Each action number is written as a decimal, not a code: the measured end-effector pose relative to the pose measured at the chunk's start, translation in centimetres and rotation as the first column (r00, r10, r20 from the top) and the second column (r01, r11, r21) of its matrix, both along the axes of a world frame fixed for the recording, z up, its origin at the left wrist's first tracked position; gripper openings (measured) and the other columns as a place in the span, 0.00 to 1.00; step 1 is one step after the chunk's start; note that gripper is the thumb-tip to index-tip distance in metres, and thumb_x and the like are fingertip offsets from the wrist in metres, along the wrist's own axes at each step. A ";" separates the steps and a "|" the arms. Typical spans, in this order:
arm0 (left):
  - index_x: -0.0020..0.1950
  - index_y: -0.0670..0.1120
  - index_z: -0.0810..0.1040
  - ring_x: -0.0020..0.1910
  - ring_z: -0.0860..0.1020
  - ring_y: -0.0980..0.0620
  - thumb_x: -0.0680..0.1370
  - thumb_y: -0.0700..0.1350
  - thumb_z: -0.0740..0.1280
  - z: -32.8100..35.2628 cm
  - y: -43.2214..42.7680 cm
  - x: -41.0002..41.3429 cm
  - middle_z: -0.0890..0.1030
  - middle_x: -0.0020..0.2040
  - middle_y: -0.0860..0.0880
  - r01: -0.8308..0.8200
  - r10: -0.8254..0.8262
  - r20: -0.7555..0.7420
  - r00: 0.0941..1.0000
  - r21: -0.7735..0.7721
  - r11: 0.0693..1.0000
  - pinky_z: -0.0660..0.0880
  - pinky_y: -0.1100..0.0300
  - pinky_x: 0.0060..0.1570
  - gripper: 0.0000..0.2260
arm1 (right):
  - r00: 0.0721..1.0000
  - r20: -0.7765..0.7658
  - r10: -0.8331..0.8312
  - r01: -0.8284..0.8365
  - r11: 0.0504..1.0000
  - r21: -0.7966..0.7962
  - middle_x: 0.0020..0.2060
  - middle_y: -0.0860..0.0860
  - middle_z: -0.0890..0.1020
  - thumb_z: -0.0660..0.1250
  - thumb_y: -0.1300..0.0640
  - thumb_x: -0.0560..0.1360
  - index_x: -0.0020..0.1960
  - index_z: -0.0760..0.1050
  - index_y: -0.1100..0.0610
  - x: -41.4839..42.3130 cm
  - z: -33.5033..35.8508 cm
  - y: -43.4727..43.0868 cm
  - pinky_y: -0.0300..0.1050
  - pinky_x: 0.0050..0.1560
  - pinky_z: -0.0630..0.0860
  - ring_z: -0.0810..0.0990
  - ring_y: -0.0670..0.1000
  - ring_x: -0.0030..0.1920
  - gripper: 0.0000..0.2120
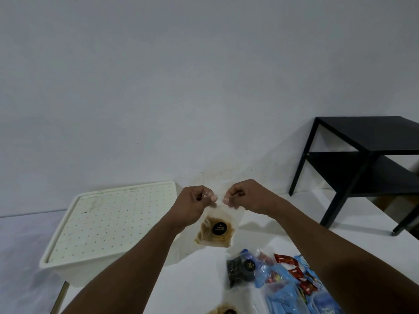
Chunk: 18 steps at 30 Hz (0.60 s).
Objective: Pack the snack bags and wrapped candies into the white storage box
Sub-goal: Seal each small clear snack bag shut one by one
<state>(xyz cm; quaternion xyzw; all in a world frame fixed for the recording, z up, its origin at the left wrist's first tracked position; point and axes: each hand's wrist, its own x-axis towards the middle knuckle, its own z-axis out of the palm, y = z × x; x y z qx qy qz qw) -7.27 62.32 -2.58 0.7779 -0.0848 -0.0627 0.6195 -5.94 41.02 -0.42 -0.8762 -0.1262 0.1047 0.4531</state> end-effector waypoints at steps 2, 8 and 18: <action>0.45 0.41 0.81 0.46 0.86 0.49 0.77 0.44 0.73 0.3 0.1 -0.1 0.85 0.38 0.49 -0.017 0.016 -0.024 1.000 -0.045 0.999 0.73 0.61 0.47 0.06 | 1.000 -0.006 -0.029 0.029 0.999 0.033 0.40 0.54 0.87 0.73 0.56 0.75 0.44 0.82 0.61 -0.4 0.1 -0.3 0.34 0.36 0.74 0.83 0.46 0.38 0.08; 0.46 0.44 0.84 0.45 0.85 0.52 0.73 0.48 0.76 0.7 0.6 -0.5 0.87 0.44 0.45 0.010 -0.014 -0.083 0.996 -0.046 0.999 0.75 0.59 0.46 0.08 | 1.000 0.013 -0.013 0.012 0.994 0.109 0.35 0.53 0.84 0.75 0.55 0.74 0.38 0.78 0.59 -0.9 0.1 -0.2 0.38 0.40 0.77 0.83 0.50 0.39 0.10; 0.35 0.48 0.79 0.50 0.85 0.46 0.73 0.43 0.76 0.8 0.4 -0.6 0.86 0.43 0.45 -0.009 -0.011 -0.106 0.994 -0.180 0.984 0.73 0.55 0.48 0.09 | 0.980 -0.185 -0.080 0.160 0.867 0.471 0.43 0.58 0.86 0.71 0.59 0.76 0.46 0.80 0.61 -1.8 -0.8 -0.3 0.47 0.44 0.76 0.85 0.54 0.46 0.05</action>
